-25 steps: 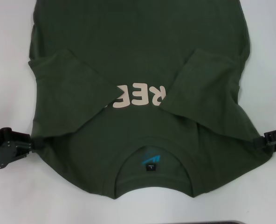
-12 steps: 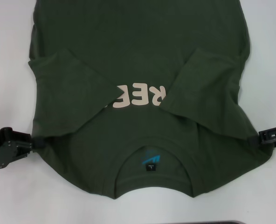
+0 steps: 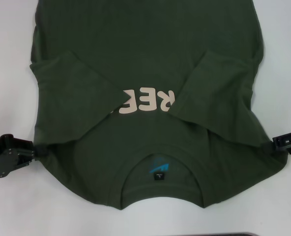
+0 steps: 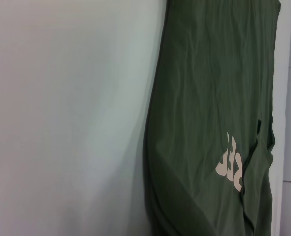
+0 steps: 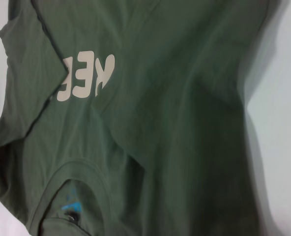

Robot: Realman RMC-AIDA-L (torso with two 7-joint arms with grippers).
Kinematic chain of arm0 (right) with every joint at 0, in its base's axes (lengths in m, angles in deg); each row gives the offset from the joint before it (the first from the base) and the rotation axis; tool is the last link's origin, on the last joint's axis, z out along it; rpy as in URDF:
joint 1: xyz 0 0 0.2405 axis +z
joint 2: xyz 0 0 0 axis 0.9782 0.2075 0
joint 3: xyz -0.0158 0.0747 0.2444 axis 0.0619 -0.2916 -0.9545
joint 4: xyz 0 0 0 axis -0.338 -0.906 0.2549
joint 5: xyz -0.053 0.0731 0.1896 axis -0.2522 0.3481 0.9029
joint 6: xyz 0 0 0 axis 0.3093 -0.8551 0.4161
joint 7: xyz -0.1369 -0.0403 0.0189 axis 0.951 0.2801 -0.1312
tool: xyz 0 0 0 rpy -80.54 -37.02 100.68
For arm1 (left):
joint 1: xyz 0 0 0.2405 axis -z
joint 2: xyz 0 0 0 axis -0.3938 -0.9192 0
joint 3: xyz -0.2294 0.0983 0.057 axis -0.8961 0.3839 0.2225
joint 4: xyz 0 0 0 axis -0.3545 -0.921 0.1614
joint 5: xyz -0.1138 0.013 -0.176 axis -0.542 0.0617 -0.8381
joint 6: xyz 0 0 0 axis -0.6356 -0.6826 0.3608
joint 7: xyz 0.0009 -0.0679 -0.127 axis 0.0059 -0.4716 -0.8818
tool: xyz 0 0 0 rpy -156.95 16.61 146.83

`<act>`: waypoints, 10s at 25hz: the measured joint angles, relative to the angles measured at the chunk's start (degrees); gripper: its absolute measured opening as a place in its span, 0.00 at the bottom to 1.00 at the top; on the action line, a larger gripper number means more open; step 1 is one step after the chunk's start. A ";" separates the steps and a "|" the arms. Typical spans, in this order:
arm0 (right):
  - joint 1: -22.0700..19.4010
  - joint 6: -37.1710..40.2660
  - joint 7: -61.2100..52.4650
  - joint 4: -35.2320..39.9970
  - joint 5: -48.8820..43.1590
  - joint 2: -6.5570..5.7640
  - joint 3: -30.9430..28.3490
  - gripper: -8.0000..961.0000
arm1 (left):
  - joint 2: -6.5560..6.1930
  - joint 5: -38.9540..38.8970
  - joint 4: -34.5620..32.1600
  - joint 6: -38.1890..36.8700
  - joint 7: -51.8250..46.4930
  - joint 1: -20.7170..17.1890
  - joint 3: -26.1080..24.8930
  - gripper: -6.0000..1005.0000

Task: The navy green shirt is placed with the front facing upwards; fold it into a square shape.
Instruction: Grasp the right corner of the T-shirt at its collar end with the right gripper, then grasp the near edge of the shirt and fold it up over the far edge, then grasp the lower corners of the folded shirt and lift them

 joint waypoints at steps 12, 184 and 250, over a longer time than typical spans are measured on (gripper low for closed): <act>0.26 0.50 -0.72 0.48 -0.43 -0.33 0.56 0.50 | 0.00 0.00 -0.03 -0.18 0.00 -0.01 -0.44 0.07; 21.84 -53.75 -2.83 2.45 8.49 2.09 18.50 0.56 | 3.26 -1.41 -7.13 58.48 -6.85 36.43 19.69 0.75; -1.31 -7.43 5.03 10.37 27.02 -1.80 -1.97 0.97 | -6.10 -15.91 0.68 22.05 -7.20 13.04 10.64 0.75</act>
